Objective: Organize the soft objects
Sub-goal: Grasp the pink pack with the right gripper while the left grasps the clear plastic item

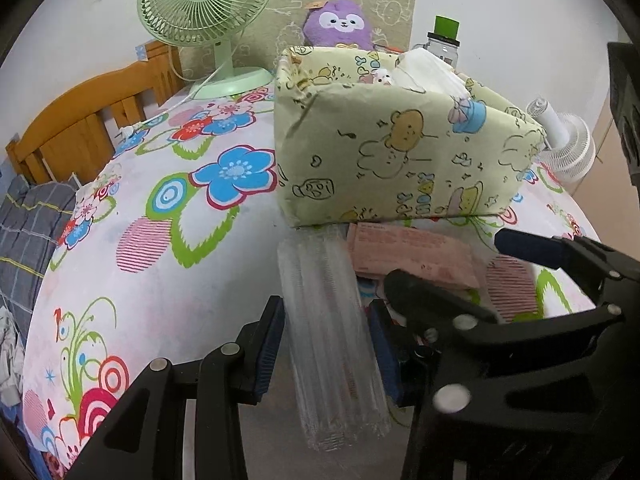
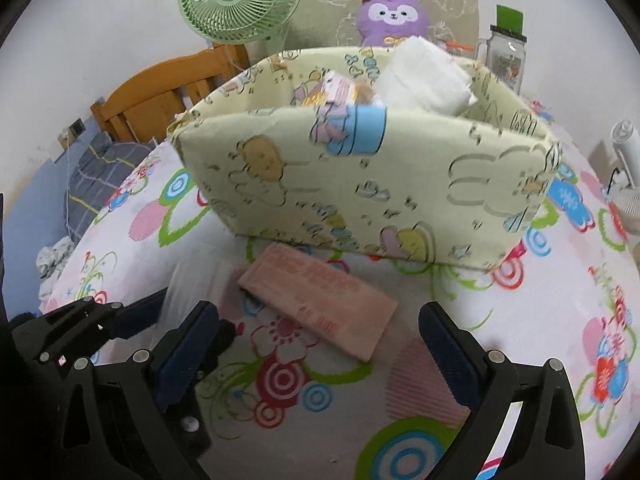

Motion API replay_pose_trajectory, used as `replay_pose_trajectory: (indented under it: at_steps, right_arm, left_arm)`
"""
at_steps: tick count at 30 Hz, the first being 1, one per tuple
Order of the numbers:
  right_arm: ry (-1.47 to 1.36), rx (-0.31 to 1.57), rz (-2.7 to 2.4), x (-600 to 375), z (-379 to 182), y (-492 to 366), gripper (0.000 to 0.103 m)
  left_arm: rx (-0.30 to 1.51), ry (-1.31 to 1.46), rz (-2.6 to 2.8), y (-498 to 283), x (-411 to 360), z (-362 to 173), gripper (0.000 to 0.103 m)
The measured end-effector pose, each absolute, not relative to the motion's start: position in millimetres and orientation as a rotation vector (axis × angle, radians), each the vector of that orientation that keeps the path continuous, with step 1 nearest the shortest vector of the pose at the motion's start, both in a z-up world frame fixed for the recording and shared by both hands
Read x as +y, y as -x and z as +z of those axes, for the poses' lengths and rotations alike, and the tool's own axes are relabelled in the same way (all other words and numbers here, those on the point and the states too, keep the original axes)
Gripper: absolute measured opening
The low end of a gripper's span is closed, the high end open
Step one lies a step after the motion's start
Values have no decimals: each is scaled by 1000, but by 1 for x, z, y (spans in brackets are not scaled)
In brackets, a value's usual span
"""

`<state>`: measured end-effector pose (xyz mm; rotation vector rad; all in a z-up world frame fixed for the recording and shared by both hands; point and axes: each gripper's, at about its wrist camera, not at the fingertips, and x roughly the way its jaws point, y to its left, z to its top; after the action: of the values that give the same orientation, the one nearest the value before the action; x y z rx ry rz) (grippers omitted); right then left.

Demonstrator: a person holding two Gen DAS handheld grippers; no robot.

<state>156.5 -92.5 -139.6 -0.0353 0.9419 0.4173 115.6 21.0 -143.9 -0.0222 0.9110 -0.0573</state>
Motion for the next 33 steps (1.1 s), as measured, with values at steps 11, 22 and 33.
replay_pose_trajectory:
  at_steps: [11, 22, 33]
  right_arm:
    - [172, 952, 464, -90, -148, -180, 87]
    - [177, 978, 583, -89, -156, -192, 87]
    - [223, 948, 590, -87, -154, -179, 64]
  left_arm:
    - [948, -1, -46, -123, 22, -149, 46]
    - [963, -35, -52, -122, 24, -149, 46]
    - [962, -61, -58, -119, 21, -148, 46]
